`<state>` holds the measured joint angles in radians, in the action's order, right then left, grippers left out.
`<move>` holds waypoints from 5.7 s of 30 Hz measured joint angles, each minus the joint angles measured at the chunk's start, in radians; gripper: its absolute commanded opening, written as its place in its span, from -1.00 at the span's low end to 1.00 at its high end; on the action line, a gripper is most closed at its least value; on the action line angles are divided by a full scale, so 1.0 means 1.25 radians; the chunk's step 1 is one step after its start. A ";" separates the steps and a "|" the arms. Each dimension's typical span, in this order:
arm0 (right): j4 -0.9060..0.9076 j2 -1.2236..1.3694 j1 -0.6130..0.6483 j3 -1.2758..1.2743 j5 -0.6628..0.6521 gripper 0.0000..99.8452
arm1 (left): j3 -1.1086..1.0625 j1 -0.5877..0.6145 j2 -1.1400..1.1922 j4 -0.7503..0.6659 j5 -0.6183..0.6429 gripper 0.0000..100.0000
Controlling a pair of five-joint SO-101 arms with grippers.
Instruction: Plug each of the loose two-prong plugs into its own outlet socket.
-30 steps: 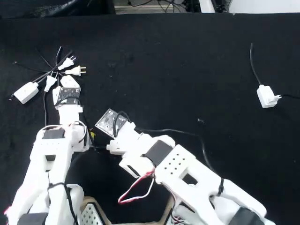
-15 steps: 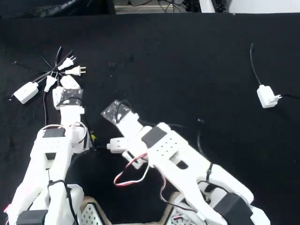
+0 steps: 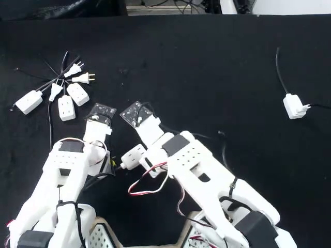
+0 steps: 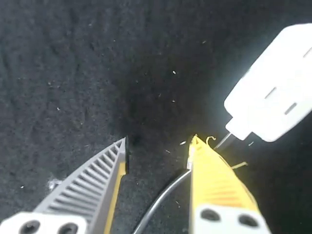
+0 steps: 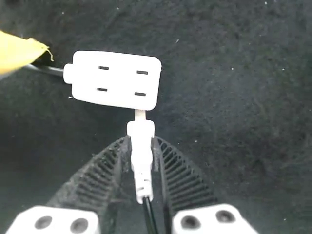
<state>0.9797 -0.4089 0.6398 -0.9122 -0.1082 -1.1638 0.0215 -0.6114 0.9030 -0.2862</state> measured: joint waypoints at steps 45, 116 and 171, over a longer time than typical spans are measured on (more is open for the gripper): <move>0.572 0.598 -0.012 0.867 0.031 -0.98 | -0.115 0.274 -0.102 -0.059 -0.032 -0.58; 0.463 0.594 0.005 0.752 0.096 -0.98 | -0.144 0.269 -0.151 -0.061 -0.032 -0.58; 0.399 0.486 0.086 0.712 -0.172 -0.40 | -0.145 0.369 -0.151 -0.058 0.059 -0.58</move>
<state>1.4784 0.1987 0.7472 -0.0222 -0.3230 -1.3449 0.4833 -0.8002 0.8309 -0.2125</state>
